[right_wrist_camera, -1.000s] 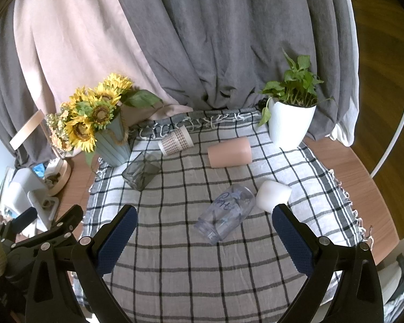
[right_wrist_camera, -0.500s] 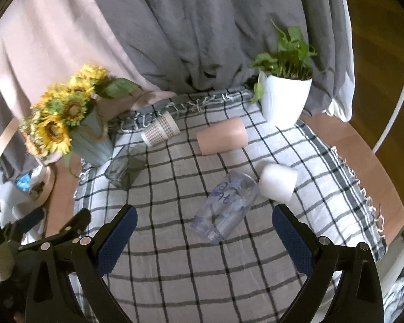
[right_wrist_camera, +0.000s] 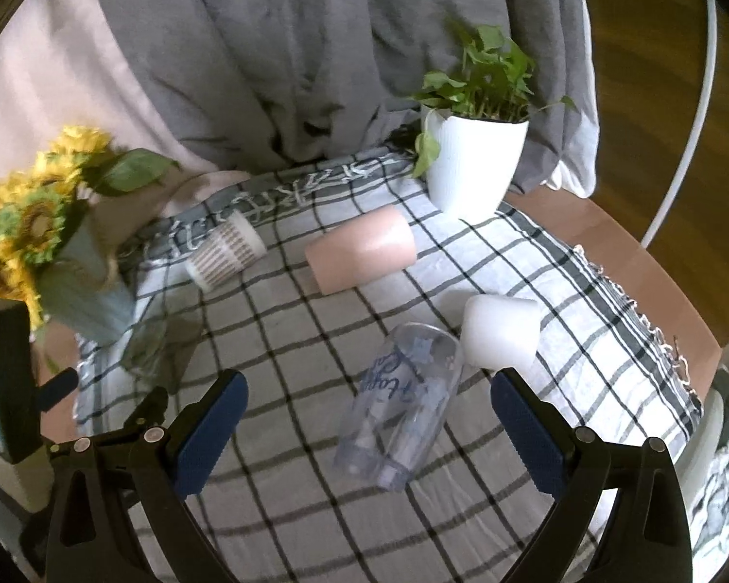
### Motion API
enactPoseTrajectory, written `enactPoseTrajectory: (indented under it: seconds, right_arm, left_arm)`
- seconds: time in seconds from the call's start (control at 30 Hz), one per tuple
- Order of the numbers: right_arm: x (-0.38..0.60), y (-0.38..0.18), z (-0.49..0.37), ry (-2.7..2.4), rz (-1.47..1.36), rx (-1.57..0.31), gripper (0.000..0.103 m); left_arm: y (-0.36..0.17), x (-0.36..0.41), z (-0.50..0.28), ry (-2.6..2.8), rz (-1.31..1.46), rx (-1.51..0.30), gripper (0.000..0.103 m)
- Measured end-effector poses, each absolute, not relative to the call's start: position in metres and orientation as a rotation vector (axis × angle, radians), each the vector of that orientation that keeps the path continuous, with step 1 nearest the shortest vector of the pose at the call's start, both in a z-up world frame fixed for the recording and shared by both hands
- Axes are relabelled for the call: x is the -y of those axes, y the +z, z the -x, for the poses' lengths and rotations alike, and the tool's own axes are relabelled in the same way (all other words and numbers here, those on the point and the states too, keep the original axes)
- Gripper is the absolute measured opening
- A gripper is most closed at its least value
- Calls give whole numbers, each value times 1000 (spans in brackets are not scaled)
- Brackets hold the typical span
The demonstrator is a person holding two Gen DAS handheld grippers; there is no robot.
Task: Flip cup upside down
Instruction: 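Reach the left gripper to the smoky glass cup and close around it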
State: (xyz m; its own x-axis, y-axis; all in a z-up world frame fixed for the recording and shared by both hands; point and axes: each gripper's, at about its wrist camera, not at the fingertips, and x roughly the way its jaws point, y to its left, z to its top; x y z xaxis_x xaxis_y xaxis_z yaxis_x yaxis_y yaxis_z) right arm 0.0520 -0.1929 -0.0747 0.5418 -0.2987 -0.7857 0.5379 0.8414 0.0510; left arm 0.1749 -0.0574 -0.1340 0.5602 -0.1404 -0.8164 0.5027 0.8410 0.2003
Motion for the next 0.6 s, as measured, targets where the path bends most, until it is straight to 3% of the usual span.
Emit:
enactPoseTrajectory:
  seconds: [0.6]
  right_arm:
    - [195,-104,-94,-587,-431,-899,101]
  left_arm:
    - [-192,84,-254,-415,-554,-1082,88]
